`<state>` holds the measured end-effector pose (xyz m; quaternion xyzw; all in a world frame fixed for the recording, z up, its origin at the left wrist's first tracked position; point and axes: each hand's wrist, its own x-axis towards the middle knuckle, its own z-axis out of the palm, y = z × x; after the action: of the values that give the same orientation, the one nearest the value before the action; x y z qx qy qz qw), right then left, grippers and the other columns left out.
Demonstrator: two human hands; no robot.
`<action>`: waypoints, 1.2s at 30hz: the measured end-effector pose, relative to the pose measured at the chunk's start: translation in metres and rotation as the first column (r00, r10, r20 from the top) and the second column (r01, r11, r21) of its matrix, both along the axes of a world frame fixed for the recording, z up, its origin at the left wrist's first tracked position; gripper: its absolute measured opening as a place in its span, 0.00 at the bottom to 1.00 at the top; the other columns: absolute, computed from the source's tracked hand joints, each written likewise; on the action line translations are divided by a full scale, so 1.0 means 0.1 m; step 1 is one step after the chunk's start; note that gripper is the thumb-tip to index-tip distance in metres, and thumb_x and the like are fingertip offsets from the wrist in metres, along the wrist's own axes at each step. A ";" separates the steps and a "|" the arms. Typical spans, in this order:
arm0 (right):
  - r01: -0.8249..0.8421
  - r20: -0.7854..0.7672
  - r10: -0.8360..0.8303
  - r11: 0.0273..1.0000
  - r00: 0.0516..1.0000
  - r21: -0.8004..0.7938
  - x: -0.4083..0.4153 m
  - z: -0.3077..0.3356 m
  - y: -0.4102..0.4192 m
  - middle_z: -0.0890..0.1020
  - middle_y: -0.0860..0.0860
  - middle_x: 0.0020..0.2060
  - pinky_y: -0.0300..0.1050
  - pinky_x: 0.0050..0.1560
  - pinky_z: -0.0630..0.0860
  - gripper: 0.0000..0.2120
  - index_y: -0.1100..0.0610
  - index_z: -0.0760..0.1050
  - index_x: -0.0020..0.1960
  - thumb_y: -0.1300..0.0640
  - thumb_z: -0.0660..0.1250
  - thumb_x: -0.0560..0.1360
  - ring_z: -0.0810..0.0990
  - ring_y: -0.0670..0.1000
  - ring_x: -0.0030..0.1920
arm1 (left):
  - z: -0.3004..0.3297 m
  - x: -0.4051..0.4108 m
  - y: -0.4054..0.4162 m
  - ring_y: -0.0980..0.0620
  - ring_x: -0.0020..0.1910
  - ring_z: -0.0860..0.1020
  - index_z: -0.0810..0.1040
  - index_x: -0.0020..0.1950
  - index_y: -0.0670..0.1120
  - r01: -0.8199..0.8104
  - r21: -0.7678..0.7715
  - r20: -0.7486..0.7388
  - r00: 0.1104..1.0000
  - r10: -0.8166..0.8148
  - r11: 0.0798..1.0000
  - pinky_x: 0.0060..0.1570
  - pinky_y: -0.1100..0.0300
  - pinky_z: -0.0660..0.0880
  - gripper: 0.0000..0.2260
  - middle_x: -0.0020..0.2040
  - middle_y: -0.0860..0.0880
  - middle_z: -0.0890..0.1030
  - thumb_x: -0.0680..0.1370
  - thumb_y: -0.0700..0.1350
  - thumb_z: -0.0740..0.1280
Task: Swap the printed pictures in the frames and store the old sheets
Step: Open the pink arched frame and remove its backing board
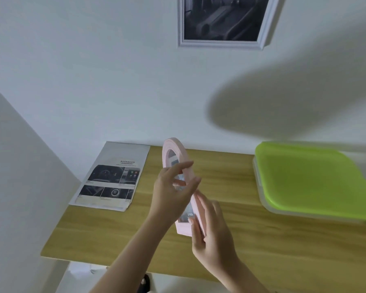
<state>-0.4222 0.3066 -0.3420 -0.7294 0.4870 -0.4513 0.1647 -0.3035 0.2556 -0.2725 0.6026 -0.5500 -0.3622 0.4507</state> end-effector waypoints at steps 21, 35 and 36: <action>-0.043 0.350 -0.274 0.731 0.896 0.681 -0.29 -0.52 -0.21 0.75 0.53 0.60 0.46 0.45 0.82 0.28 0.45 0.65 0.71 0.51 0.69 0.74 0.79 0.51 0.55 | -0.46 0.78 0.31 0.49 0.38 0.81 0.73 0.60 0.48 -0.164 0.222 -0.281 0.933 0.224 0.961 0.39 0.51 0.79 0.12 0.42 0.45 0.84 0.78 0.37 0.61; 0.169 0.320 -0.531 0.679 0.784 0.714 -0.32 -1.11 -0.01 0.82 0.46 0.48 0.42 0.45 0.79 0.26 0.51 0.73 0.66 0.61 0.74 0.69 0.82 0.44 0.46 | -1.50 0.80 0.70 0.51 0.50 0.80 0.60 0.72 0.56 0.132 0.559 -0.075 0.991 -0.109 0.818 0.49 0.53 0.80 0.41 0.58 0.55 0.74 0.66 0.39 0.76; 0.174 0.310 -0.540 0.668 0.783 0.724 -0.32 -1.16 -0.01 0.82 0.47 0.49 0.42 0.45 0.78 0.26 0.51 0.73 0.66 0.61 0.74 0.70 0.82 0.44 0.47 | -1.55 0.80 0.71 0.52 0.51 0.79 0.61 0.73 0.55 0.136 0.569 -0.061 0.990 -0.123 0.811 0.49 0.54 0.80 0.43 0.59 0.56 0.73 0.64 0.39 0.77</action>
<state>-0.4543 0.3052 -0.4580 -0.3643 0.6918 -0.4457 0.4359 -0.2233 0.3269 -0.4274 0.6671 -0.4510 -0.5467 0.2294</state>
